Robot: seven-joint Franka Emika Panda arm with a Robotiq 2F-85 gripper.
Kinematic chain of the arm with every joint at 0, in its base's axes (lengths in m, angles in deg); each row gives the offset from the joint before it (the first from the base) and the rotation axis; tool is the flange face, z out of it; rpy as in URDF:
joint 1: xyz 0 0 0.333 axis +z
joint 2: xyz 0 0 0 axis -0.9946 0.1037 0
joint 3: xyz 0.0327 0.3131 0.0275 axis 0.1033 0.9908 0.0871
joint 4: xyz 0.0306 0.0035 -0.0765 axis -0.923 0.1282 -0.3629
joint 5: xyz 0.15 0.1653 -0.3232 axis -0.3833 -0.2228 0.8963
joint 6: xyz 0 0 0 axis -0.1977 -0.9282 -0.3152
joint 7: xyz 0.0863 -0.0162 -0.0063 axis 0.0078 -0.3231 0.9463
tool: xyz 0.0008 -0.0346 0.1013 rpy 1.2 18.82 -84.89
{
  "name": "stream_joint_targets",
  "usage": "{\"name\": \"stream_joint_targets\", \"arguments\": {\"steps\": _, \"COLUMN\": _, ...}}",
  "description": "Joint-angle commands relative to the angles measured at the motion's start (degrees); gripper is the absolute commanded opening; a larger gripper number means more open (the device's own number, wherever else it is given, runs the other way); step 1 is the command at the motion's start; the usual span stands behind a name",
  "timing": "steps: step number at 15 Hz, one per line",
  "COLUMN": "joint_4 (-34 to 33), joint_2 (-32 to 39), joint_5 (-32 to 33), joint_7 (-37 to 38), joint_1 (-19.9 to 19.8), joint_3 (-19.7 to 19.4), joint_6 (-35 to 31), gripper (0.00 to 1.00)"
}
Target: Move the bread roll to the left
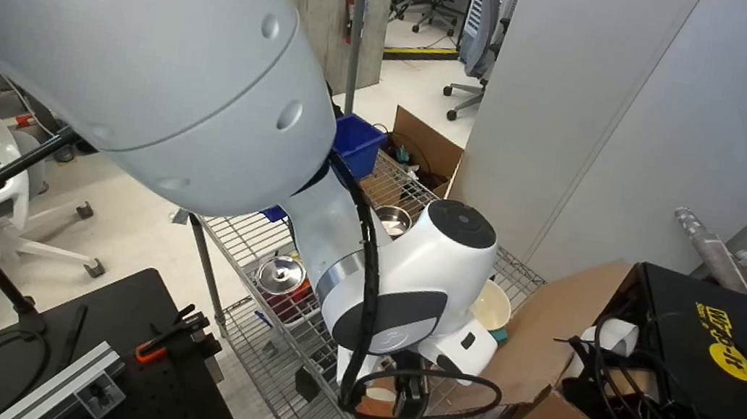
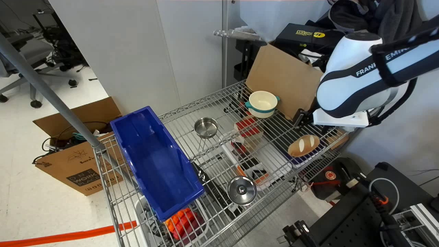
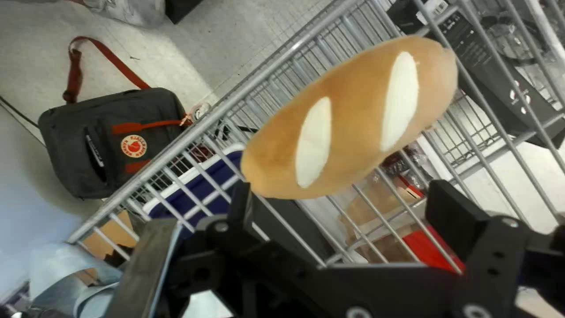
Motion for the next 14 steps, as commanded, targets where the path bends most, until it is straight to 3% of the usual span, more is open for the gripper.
{"name": "stream_joint_targets", "arguments": {"steps": 1, "joint_4": -3.92, "joint_2": 4.6, "joint_5": -5.35, "joint_7": -0.83, "joint_1": -0.74, "joint_3": 2.24, "joint_6": -2.65, "gripper": 1.0}}
{"name": "stream_joint_targets", "arguments": {"steps": 8, "joint_4": -5.58, "joint_2": 9.73, "joint_5": -10.91, "joint_7": 0.89, "joint_1": -1.2, "joint_3": 2.52, "joint_6": 4.96, "gripper": 1.0}}
{"name": "stream_joint_targets", "arguments": {"steps": 9, "joint_4": -5.99, "joint_2": 10.08, "joint_5": -11.24, "joint_7": 1.12, "joint_1": -1.38, "joint_3": 2.22, "joint_6": 5.44, "gripper": 0.75}}
{"name": "stream_joint_targets", "arguments": {"steps": 11, "joint_4": -6.46, "joint_2": 10.07, "joint_5": -11.76, "joint_7": 1.31, "joint_1": -1.78, "joint_3": 1.98, "joint_6": 6.27, "gripper": 0.68}}
{"name": "stream_joint_targets", "arguments": {"steps": 14, "joint_4": -6.73, "joint_2": 7.76, "joint_5": -13.25, "joint_7": 0.04, "joint_1": -2.41, "joint_3": 3.07, "joint_6": 8.08, "gripper": 0.43}}
